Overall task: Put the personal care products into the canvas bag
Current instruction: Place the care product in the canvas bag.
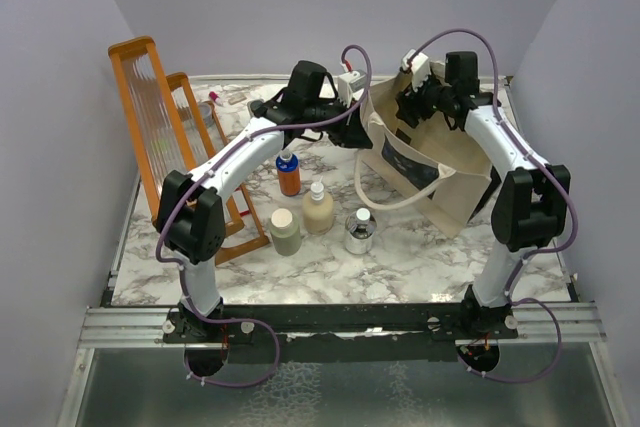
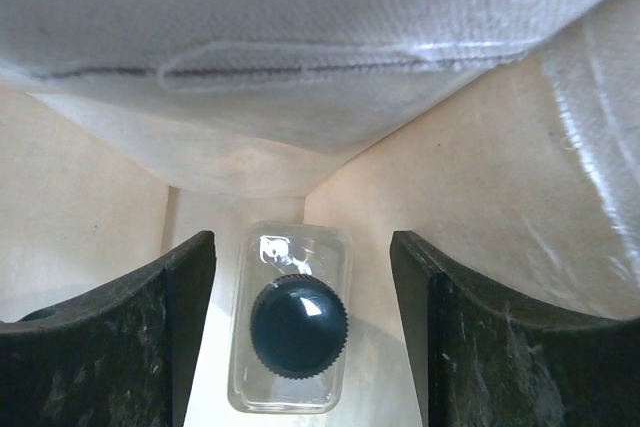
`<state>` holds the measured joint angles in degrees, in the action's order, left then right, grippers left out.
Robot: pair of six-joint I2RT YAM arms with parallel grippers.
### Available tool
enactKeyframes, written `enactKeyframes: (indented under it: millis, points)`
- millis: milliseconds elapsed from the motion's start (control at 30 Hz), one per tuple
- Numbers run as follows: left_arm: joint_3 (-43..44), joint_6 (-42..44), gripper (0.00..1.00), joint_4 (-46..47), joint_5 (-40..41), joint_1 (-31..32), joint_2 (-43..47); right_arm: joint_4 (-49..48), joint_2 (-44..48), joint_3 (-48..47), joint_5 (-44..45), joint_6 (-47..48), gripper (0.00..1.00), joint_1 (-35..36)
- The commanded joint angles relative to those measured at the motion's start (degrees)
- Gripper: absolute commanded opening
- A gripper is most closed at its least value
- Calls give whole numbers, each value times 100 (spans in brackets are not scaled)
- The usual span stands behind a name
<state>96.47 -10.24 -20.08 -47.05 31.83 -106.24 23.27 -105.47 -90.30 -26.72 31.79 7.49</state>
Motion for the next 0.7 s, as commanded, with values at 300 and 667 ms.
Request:
enactKeyframes:
  millis: [300, 667]
  points:
    - [205, -355, 0, 232, 300, -24, -120, 395, 706, -438, -192, -53, 71, -45]
    - [311, -352, 6, 264, 434, -28, -135, 519, 1262, -534, -24, -374, 71, -45]
